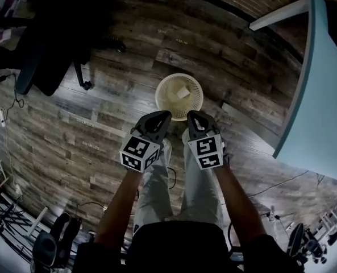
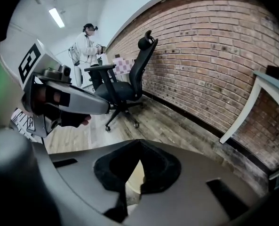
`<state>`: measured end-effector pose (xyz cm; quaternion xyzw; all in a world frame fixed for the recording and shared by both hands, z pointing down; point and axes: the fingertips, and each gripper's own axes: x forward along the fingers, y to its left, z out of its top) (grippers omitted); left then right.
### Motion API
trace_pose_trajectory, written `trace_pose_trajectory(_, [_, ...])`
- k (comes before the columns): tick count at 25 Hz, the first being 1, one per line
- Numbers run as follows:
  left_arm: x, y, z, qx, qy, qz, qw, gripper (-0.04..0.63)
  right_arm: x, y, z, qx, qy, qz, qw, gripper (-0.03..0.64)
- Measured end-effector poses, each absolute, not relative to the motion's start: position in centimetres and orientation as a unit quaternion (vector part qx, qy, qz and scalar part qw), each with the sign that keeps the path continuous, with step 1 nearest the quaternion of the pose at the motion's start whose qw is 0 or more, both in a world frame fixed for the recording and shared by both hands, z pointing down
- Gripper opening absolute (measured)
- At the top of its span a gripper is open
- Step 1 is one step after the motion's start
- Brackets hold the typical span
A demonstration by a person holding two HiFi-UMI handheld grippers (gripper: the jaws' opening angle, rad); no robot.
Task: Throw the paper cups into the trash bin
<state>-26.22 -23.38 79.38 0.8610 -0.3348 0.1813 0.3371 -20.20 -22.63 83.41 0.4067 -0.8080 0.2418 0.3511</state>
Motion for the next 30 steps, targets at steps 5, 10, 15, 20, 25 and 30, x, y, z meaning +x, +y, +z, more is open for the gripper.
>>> trace_pose_trajectory(5, [-26.4, -24.2, 75.9, 0.869, -0.331, 0.181, 0.32, 0.005, -20.1, -23.2, 79.7, 0.416, -0.808, 0.239, 0.34, 0.006])
trace_pose_trajectory(10, [-27.7, -24.5, 72.2, 0.87, -0.336, 0.166, 0.319, 0.005, -19.7, -24.4, 76.0, 0.42, -0.811, 0.227, 0.337, 0.006])
trace_pose_trajectory(15, [-28.8, -24.9, 67.7, 0.879, -0.335, 0.165, 0.298, 0.005, -20.2, -25.7, 71.3, 0.42, -0.819, 0.199, 0.336, 0.005])
trace_pose_trajectory(20, [-28.9, -25.0, 63.5, 0.886, -0.339, 0.154, 0.277, 0.005, -21.1, -25.6, 67.1, 0.421, -0.826, 0.188, 0.326, 0.006])
trace_pose_trajectory(25, [-31.5, -26.8, 60.5, 0.885, -0.369, 0.151, 0.241, 0.005, -22.8, -26.1, 64.0, 0.424, -0.834, 0.176, 0.307, 0.006])
trace_pose_trajectory(30, [-33.6, -27.1, 57.3, 0.888, -0.385, 0.145, 0.208, 0.005, -24.5, -26.6, 60.7, 0.43, -0.842, 0.173, 0.277, 0.005])
